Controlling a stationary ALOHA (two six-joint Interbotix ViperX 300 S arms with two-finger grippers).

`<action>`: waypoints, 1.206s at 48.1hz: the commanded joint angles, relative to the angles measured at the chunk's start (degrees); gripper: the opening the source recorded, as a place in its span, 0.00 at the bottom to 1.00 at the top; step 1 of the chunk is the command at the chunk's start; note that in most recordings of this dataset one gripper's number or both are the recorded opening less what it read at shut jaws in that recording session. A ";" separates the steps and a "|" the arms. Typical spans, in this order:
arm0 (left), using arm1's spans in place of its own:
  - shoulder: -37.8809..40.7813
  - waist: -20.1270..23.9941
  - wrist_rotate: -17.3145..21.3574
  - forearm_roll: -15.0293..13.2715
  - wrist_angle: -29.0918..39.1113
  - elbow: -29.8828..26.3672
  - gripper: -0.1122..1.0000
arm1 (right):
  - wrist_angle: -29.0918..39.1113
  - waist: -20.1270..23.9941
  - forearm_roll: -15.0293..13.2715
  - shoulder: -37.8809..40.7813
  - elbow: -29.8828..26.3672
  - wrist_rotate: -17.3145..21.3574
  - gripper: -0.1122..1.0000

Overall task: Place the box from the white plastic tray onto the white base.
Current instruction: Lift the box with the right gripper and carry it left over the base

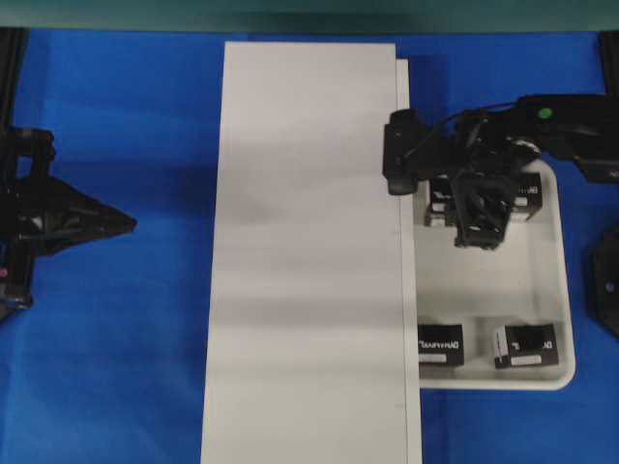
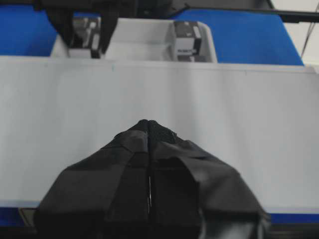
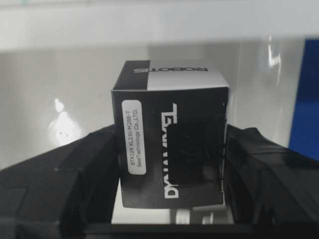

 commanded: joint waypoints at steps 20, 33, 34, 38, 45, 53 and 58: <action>0.09 0.09 -0.18 0.18 -0.35 -1.41 0.04 | 12.22 -1.93 0.26 -10.72 -8.61 0.79 0.62; 0.09 0.09 -0.26 0.18 -0.35 -1.49 0.04 | 15.56 -4.48 0.00 -7.03 -16.00 -1.41 0.62; 0.00 0.09 -0.26 0.09 -0.44 -1.49 0.04 | 15.73 -4.57 0.00 -6.68 -16.52 -1.67 0.62; -0.18 0.09 -0.26 0.18 -0.44 -1.58 0.04 | 16.35 -5.01 0.00 -5.01 -19.07 -3.16 0.62; -0.44 0.09 -0.26 0.18 -0.44 -1.58 0.04 | 17.49 -5.71 0.00 -2.02 -23.29 -4.66 0.62; -0.53 0.09 -0.26 0.09 -0.44 -1.85 0.04 | 21.09 -6.24 0.00 0.79 -28.30 -5.45 0.62; -0.53 0.00 -0.26 0.18 -0.44 -1.93 0.04 | 24.08 -6.33 0.00 2.64 -32.61 -5.98 0.62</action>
